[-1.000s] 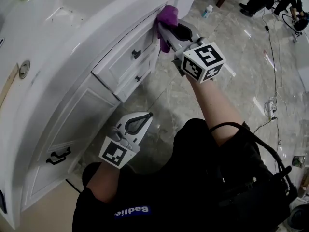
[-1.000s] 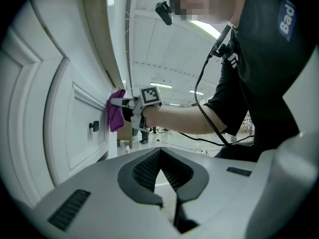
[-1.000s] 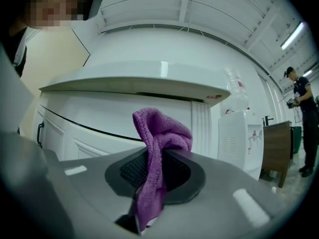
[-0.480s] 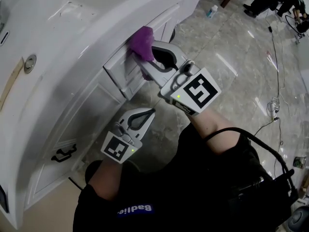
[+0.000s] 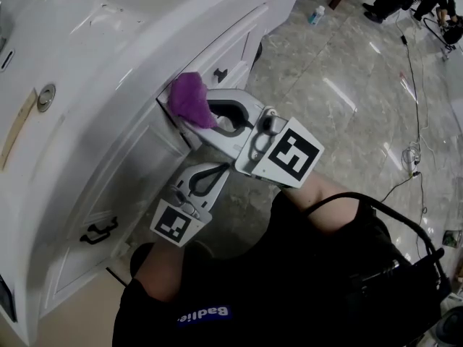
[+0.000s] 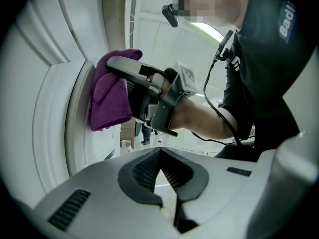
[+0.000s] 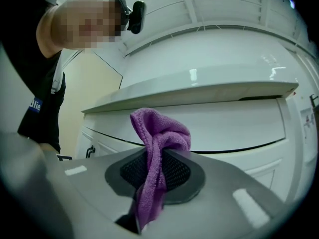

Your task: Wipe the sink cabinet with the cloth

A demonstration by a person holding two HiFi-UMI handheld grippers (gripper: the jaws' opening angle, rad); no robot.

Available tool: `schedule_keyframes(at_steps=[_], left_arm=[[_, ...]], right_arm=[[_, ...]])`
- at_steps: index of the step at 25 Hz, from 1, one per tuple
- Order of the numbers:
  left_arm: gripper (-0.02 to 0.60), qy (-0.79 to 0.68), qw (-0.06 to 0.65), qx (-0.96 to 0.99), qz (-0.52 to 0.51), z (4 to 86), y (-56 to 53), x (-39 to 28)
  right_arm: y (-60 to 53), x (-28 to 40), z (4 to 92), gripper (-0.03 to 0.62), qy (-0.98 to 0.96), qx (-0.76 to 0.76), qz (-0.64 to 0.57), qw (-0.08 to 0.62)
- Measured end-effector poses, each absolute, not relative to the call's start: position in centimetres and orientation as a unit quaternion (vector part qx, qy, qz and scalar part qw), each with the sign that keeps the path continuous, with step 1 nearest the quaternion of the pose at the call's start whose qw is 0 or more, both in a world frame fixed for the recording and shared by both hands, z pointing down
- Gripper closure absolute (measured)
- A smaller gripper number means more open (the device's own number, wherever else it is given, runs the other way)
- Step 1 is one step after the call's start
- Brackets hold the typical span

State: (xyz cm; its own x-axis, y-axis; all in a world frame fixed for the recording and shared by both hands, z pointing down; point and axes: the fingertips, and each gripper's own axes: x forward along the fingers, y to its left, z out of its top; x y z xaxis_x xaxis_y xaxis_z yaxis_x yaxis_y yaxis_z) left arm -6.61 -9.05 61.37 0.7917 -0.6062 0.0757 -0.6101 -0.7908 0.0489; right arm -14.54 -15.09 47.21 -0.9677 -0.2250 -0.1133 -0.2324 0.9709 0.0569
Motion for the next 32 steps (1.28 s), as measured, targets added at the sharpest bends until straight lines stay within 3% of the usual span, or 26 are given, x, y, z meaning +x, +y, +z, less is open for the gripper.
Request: schedule_keyframes(at_steps=[6,14,18,32], left_arm=[[0.581,-0.312,0.032,0.949,0.031,61.5,-8.7,-6.1],[0.581,-0.299,0.031,0.953,0.034,61.4,-8.6,-5.2],[0.581,-0.295,0.035,0.954,0.032,61.3,-8.3,-4.8],[0.581,-0.279,0.027,0.959,0.032,61.7,-8.5,-4.3]], right_arm=[[-21.1,-7.2,46.8,0.537,0.975,-0.205,0.027,0.082],[-33.7,1.2,50.5,0.537,0.921,-0.387,0.038,0.012],[-35.5,-0.2,52.7,0.537,0.923,-0.382,0.034,-0.036],[-24.9,-9.5,52.9,0.537,0.954,-0.272,0.112,-0.065]])
